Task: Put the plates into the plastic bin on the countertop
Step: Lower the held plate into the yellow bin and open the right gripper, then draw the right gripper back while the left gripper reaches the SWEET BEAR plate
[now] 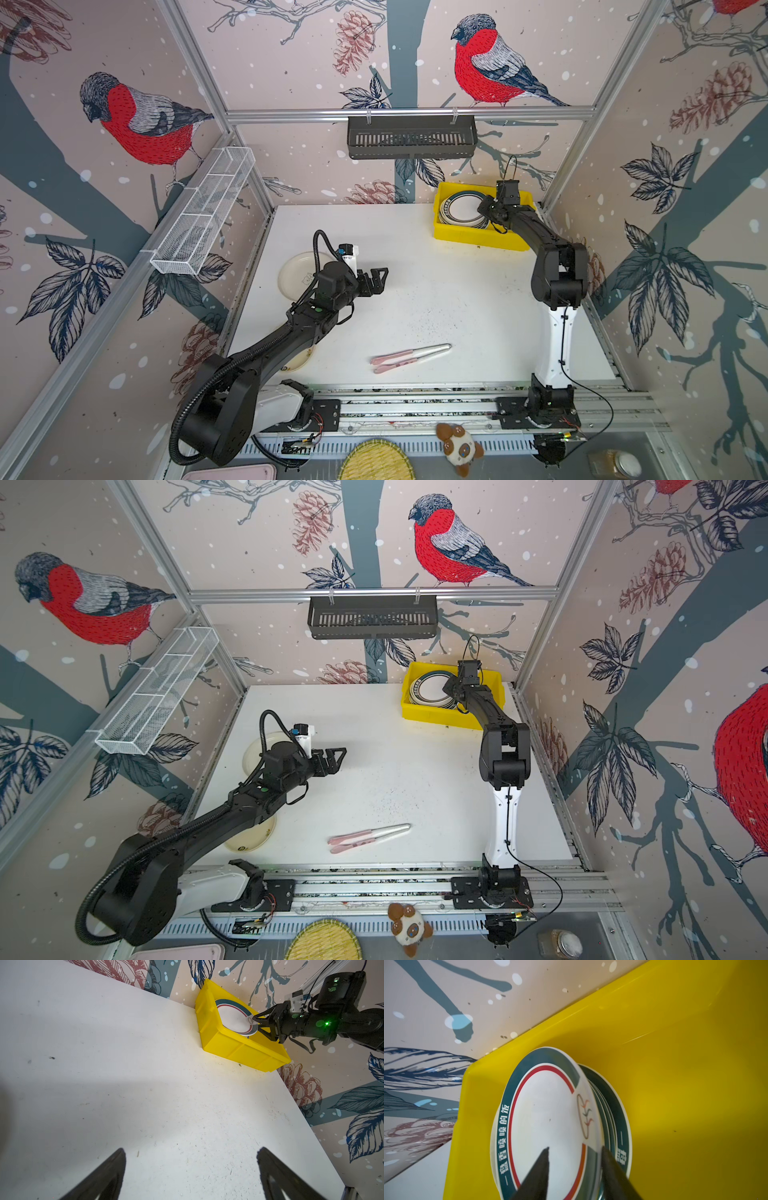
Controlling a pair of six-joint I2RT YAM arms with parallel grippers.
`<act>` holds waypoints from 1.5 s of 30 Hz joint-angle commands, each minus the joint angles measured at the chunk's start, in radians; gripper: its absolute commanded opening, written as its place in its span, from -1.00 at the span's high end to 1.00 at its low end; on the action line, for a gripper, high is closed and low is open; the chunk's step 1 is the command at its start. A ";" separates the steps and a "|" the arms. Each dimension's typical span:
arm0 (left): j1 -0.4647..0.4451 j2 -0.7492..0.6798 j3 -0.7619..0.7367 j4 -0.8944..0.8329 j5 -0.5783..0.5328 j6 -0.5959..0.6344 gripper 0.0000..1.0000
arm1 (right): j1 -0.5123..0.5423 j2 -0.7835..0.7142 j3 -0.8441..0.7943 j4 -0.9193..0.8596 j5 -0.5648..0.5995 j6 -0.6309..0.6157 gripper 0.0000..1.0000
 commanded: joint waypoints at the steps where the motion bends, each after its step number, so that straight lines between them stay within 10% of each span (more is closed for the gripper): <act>1: 0.001 -0.001 0.020 -0.031 -0.046 0.025 -0.95 | 0.007 -0.026 -0.003 -0.019 0.056 -0.044 -0.22; 14: 0.003 -0.001 0.026 -0.094 -0.107 0.031 -0.95 | 0.010 -0.090 0.000 -0.056 -0.011 -0.102 -0.47; 30: 0.030 -0.034 -0.023 -0.104 -0.230 0.001 -0.95 | 0.166 -0.723 -0.643 0.201 -0.039 -0.039 -0.54; 45: 0.133 0.048 -0.006 -0.128 -0.377 -0.033 -0.95 | 0.130 -0.989 -1.150 0.383 -0.478 -0.141 -0.97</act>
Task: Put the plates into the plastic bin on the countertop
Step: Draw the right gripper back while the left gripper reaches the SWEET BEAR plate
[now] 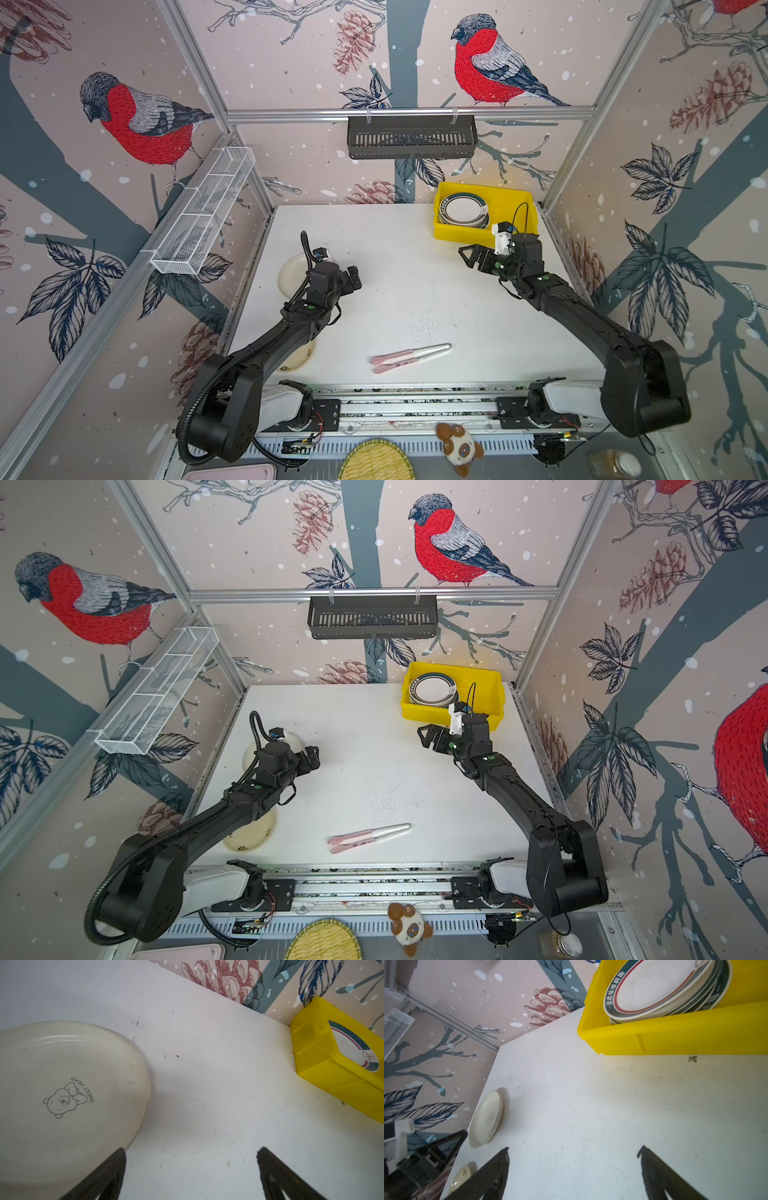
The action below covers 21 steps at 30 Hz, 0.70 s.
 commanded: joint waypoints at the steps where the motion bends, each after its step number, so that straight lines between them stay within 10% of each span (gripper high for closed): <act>1: 0.009 0.038 0.022 0.006 -0.042 -0.011 -0.95 | -0.006 -0.012 -0.026 0.072 -0.113 -0.033 -0.98; 21: 0.025 0.436 0.309 -0.281 -0.204 -0.030 -0.54 | -0.021 0.040 -0.056 0.064 -0.089 0.004 -0.94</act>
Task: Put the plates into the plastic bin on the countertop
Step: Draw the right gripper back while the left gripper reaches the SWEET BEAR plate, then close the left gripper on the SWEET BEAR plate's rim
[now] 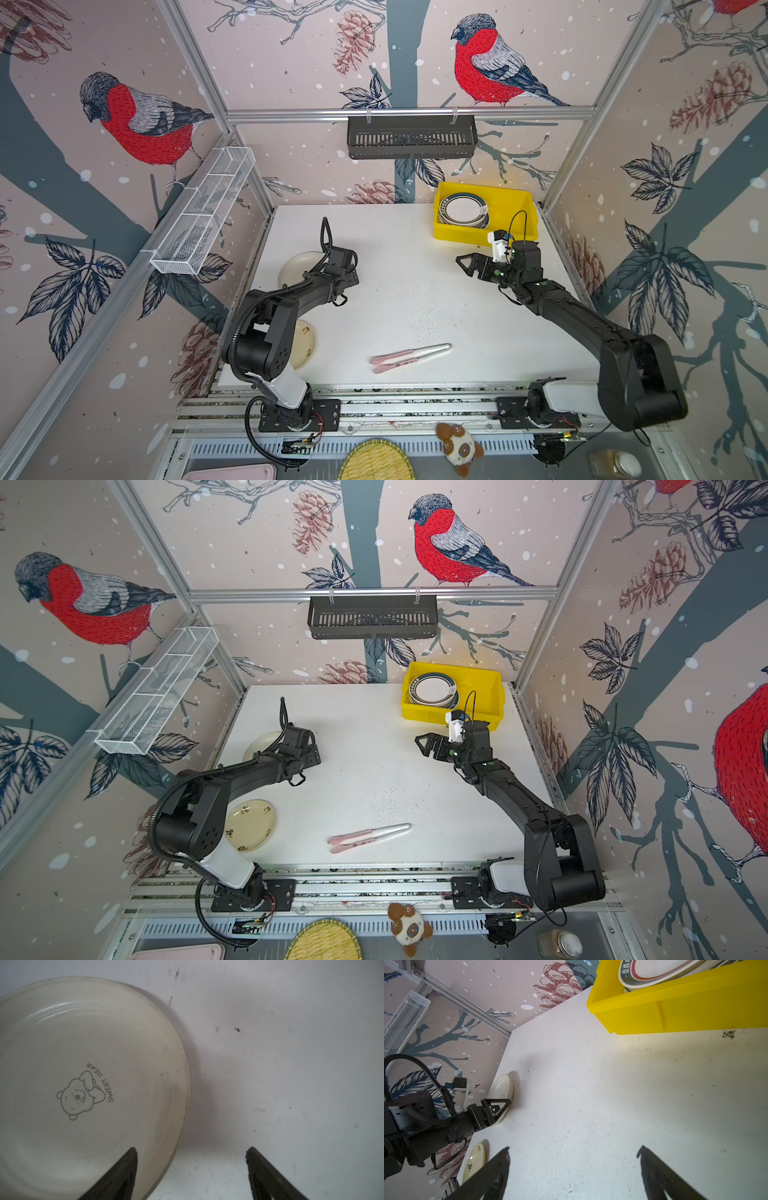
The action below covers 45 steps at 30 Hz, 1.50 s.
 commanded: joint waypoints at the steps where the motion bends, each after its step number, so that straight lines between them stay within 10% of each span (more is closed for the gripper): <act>1: 0.008 0.025 0.013 -0.028 -0.052 -0.030 -0.51 | 0.006 0.000 0.002 -0.007 0.022 -0.003 -0.94; 19: 0.014 0.125 0.052 -0.006 -0.060 0.005 0.41 | 0.003 0.025 0.017 -0.046 0.044 0.001 -0.65; 45: -0.159 0.239 0.180 0.058 0.073 0.097 1.00 | -0.026 0.026 0.007 -0.072 0.079 0.024 -0.56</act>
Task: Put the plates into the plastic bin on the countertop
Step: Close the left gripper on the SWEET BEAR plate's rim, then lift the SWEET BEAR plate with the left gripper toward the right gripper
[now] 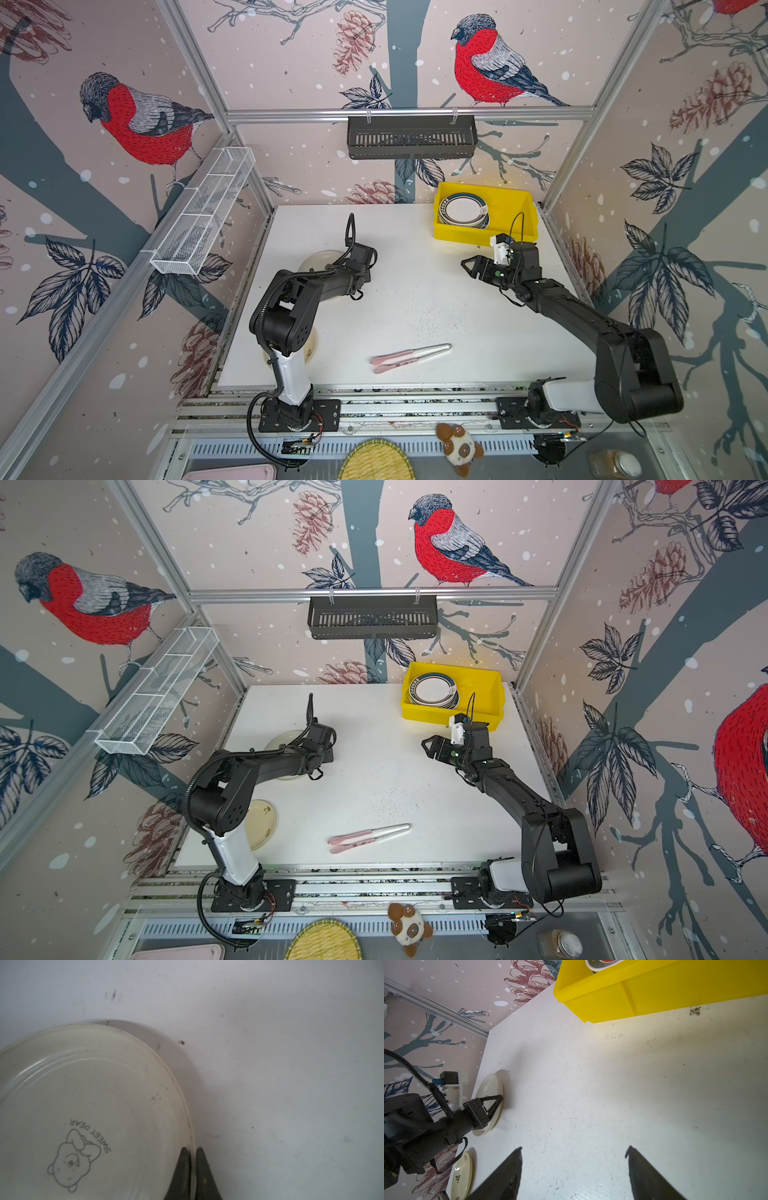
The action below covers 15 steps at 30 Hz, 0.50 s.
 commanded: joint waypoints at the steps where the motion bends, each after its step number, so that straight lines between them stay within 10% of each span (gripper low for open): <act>1: -0.039 0.038 0.035 -0.014 0.156 0.020 1.00 | -0.002 -0.011 0.000 -0.014 0.038 0.007 -0.53; 15: -0.317 0.014 0.061 0.080 0.298 0.133 1.00 | -0.074 -0.012 -0.016 -0.058 0.069 0.016 -0.56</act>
